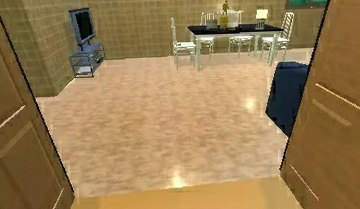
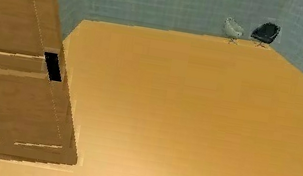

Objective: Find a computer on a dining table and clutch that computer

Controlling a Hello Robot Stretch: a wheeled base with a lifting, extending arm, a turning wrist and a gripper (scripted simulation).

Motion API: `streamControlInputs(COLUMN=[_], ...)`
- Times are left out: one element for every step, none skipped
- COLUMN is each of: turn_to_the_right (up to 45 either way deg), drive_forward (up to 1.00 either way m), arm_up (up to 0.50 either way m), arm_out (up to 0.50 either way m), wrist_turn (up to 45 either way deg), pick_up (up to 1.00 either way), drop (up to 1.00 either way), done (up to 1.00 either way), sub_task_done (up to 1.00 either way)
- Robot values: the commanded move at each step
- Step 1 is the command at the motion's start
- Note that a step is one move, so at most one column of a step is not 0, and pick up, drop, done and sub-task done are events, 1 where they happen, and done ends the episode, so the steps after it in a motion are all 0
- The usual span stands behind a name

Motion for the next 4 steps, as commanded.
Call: streamControlInputs(turn_to_the_right=[0.0,-3.0,0.0,0.0], drive_forward=[1.00,0.00,1.00,1.00], arm_up=[0.00,0.00,0.00,0.00], arm_out=[0.00,0.00,0.00,0.00], wrist_turn=[0.0,0.0,0.0,0.0], pick_up=[0.00,0.00,0.00,0.00], drop=[0.00,0.00,0.00,0.00], done=[0.00,0.00,0.00,0.00], sub_task_done=[0.00,0.00,0.00,0.00])
